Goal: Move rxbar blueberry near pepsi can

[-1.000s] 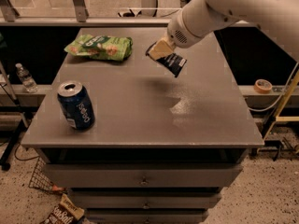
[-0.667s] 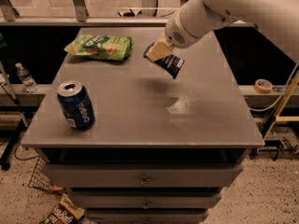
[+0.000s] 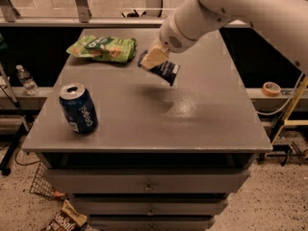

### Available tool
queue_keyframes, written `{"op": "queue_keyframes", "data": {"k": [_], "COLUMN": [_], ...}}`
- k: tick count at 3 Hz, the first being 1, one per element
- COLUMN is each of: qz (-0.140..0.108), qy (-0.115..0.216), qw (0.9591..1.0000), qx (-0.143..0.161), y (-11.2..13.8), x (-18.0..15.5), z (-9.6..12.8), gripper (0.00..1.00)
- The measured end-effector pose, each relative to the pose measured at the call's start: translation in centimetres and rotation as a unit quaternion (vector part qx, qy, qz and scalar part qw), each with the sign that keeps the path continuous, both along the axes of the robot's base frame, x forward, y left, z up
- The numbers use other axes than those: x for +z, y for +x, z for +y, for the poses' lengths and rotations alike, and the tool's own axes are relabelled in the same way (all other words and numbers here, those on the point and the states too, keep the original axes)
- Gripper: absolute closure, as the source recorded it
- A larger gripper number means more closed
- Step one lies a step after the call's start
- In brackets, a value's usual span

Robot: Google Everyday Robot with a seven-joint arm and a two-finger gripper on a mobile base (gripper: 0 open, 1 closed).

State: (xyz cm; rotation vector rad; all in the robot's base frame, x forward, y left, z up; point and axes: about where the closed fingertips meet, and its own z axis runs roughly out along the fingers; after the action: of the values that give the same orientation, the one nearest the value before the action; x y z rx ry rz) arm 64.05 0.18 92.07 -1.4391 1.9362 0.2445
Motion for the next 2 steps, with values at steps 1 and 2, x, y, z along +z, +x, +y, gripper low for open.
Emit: {"op": "queue_keyframes", "data": {"k": [1, 2], "qz": [0.029, 0.067], "qy": [-0.032, -0.056], "qw": [0.9942, 0.9810], "qx": [0.098, 0.173], "y": [-3.6, -6.3], "x": [-1.4, -3.3], "z": [4.2, 6.7], "gripper": [1.00, 1.00]}}
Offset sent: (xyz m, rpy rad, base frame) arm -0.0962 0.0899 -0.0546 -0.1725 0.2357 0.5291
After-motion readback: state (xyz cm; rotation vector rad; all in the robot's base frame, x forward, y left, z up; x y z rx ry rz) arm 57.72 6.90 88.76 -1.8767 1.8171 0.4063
